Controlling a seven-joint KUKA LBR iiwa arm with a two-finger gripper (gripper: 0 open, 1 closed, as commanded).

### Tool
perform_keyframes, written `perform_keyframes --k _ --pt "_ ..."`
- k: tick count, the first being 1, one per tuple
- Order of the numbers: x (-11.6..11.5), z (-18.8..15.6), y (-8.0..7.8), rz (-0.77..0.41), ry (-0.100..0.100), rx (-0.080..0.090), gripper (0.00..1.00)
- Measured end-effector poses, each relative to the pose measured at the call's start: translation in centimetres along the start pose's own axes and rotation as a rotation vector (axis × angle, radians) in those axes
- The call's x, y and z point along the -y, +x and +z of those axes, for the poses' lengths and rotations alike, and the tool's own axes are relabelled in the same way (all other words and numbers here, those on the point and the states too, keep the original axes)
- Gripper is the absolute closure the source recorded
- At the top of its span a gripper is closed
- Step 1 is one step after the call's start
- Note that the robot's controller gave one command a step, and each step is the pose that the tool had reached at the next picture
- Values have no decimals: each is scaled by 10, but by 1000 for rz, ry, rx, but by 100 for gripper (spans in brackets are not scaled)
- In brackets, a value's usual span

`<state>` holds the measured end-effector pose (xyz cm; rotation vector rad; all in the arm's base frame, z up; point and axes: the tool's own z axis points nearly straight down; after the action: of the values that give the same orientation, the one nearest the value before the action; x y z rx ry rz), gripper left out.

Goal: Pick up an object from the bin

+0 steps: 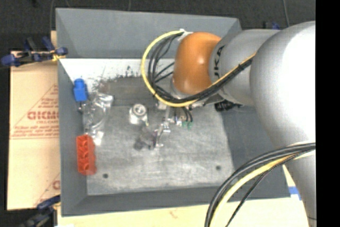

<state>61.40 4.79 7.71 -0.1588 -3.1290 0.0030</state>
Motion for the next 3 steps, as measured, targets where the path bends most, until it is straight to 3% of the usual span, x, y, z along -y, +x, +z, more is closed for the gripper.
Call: perform_keyframes --k 1,2,3 --pt "-69 -38 -20 -90 -4 20 0" --pt "-64 -35 -19 -87 0 14 100" --pt "-63 -30 -19 -102 -4 22 100"
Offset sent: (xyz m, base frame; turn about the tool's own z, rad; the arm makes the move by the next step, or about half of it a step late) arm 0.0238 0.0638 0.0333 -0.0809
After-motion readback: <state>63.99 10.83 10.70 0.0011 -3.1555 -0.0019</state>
